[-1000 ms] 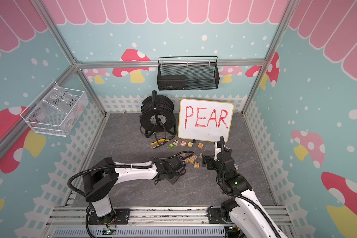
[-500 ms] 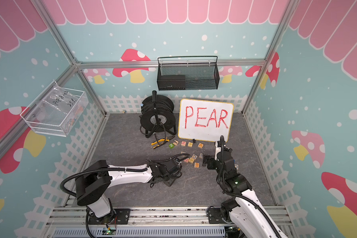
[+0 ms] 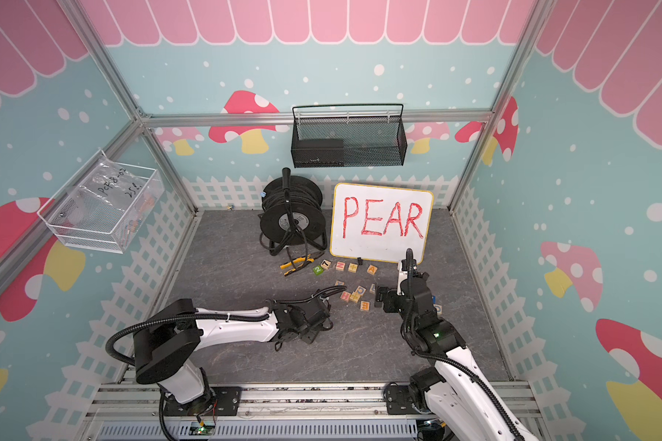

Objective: Spell the uppercase word “pear” with letter blocks
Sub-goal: Place the letter block at the center of the board, then adjust the letter block at the center of the board.

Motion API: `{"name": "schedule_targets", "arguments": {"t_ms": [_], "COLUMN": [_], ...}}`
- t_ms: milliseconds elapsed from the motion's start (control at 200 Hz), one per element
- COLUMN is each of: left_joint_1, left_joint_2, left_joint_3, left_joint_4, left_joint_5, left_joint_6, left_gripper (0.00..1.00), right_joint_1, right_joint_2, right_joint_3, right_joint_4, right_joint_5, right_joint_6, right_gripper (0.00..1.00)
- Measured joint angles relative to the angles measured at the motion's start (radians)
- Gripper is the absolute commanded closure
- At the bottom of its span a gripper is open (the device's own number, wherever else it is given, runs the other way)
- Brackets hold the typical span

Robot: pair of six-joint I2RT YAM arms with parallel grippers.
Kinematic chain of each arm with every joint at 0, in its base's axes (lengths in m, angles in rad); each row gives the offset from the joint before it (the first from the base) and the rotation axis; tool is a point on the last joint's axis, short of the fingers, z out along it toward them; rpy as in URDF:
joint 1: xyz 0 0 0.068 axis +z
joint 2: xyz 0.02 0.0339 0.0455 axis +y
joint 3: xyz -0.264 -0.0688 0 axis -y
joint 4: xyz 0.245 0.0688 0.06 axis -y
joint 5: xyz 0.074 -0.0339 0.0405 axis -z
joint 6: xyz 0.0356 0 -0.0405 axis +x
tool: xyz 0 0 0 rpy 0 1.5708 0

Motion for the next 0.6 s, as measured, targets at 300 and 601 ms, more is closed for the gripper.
{"name": "schedule_targets", "arguments": {"t_ms": [300, 601], "left_joint_1": [0.000, 0.001], "left_joint_2": [-0.034, -0.123], "left_joint_3": [-0.007, 0.069], "left_joint_4": [-0.020, -0.034], "left_joint_5": [0.013, 0.078], "left_joint_6": [-0.016, -0.109], "left_gripper": [0.36, 0.30], "right_joint_1": [0.000, 0.000], "right_joint_2": [0.003, 0.005], "right_joint_3": [0.001, 0.001], "right_joint_4": [0.000, 0.000], "right_joint_5": [0.000, 0.001], "right_joint_6": [0.000, 0.000], "right_gripper": [0.01, 0.01]}}
